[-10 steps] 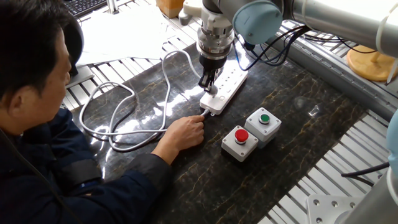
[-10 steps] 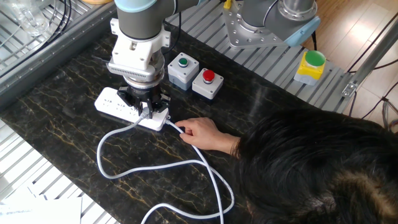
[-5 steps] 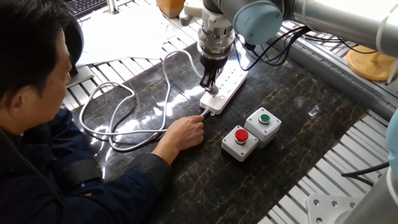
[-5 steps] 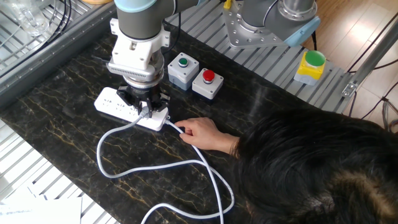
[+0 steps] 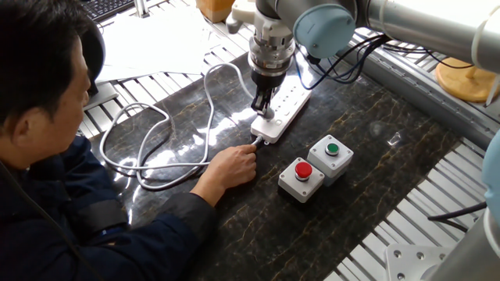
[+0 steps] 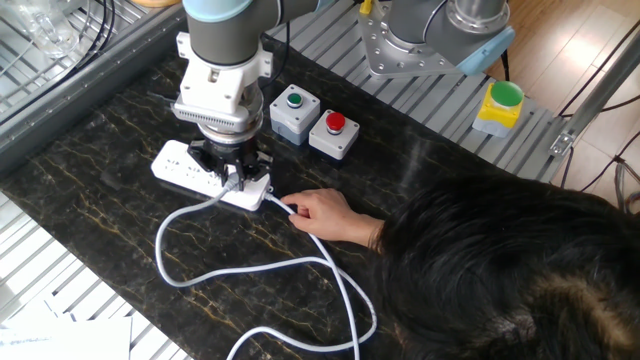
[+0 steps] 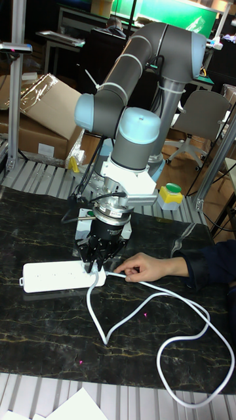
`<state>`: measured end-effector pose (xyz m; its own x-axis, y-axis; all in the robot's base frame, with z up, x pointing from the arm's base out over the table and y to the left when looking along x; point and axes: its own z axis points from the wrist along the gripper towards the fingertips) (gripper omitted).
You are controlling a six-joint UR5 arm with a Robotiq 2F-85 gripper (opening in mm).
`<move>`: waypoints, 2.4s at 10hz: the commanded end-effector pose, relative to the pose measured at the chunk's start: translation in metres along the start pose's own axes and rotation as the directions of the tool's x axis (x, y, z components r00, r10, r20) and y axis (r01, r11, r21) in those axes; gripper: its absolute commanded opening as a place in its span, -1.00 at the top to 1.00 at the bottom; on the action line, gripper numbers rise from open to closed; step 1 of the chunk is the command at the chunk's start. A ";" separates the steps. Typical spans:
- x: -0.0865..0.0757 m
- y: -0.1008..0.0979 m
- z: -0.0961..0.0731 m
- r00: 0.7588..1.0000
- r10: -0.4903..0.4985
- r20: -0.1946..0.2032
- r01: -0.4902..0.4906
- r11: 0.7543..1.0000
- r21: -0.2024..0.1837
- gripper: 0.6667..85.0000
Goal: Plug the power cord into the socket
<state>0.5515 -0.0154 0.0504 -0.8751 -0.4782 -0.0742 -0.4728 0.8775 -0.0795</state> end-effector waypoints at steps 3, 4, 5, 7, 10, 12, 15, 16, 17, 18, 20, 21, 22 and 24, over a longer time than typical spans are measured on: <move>0.000 -0.001 0.000 1.000 -0.019 0.005 0.019 1.000 -0.012 0.98; 0.000 -0.004 -0.003 1.000 -0.028 0.002 0.028 1.000 -0.012 0.98; -0.001 -0.008 -0.005 0.999 -0.042 0.004 0.042 0.999 -0.005 0.98; -0.010 -0.014 0.005 0.997 -0.075 0.037 0.075 0.997 0.003 0.98; -0.011 -0.019 0.005 0.995 -0.095 0.038 0.095 0.995 0.007 0.98; -0.006 -0.026 -0.007 0.991 -0.129 0.030 0.129 0.992 -0.010 0.98; -0.018 -0.031 0.016 0.990 -0.118 0.078 0.122 0.992 -0.043 0.98; -0.020 -0.032 0.025 0.990 -0.113 0.086 0.117 0.992 -0.044 0.98; -0.017 -0.036 0.025 0.990 -0.122 0.076 0.124 0.992 -0.032 0.98; -0.011 -0.038 0.018 0.990 -0.130 0.063 0.132 0.990 -0.039 0.98; -0.004 -0.039 0.013 0.990 -0.135 0.048 0.137 0.989 -0.054 0.98; -0.003 -0.039 0.009 0.991 -0.128 0.044 0.130 0.990 -0.053 0.96; -0.005 -0.038 0.005 0.990 -0.129 0.050 0.132 0.989 -0.060 0.65; -0.010 -0.030 0.003 0.989 -0.130 0.066 0.136 0.986 -0.092 0.06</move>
<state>0.5744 -0.0430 0.0451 -0.7953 -0.5959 -0.1114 -0.5968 0.8019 -0.0287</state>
